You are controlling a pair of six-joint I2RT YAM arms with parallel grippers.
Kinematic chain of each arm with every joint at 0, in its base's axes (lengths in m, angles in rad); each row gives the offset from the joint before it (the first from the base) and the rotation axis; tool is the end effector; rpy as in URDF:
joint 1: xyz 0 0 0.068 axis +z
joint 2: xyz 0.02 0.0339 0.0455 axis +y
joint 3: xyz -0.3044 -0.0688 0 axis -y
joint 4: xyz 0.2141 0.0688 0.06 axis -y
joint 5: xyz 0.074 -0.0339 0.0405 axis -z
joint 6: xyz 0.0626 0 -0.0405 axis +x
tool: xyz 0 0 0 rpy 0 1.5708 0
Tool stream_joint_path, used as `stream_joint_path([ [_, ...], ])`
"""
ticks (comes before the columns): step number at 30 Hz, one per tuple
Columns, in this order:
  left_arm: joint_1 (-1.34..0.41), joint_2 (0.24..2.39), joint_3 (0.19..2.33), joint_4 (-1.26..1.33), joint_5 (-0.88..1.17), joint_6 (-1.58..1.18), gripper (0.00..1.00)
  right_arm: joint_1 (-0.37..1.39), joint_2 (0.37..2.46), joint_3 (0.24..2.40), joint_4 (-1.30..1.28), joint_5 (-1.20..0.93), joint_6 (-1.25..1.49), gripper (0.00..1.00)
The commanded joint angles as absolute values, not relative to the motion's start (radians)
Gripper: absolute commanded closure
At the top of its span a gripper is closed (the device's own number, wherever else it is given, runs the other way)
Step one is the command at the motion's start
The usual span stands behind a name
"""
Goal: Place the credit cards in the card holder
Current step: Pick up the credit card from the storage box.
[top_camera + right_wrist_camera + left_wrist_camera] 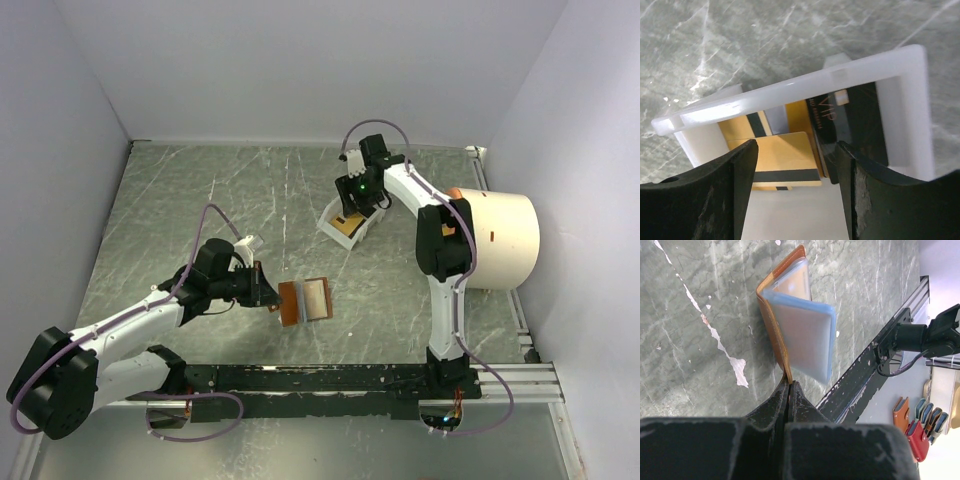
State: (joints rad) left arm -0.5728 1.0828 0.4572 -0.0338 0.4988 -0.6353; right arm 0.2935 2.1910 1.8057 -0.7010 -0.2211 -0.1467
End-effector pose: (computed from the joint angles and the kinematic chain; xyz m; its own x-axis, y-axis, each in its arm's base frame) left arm 0.1417 -0.1270 0.2266 -0.8854 -0.0491 -0.4622 0.3333 0.6261 -0.7049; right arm 0.4563 0.1522 0.2168 -0.7824 -0.3855 -0.4891 -0.4998 0.8572 0.1239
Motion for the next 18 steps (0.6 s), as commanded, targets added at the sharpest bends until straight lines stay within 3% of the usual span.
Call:
stream_joint_path([
  [1, -0.569, 1.08, 0.466, 0.011, 0.531, -0.631, 0.93, 0.285, 2.219, 1.804, -0.722, -0.324, -0.182, 0.36],
  [18, -0.569, 1.082, 0.47, -0.012, 0.498, -0.626, 0.93, 0.269, 2.326, 1.859, -0.817, -0.401, -0.232, 0.37],
])
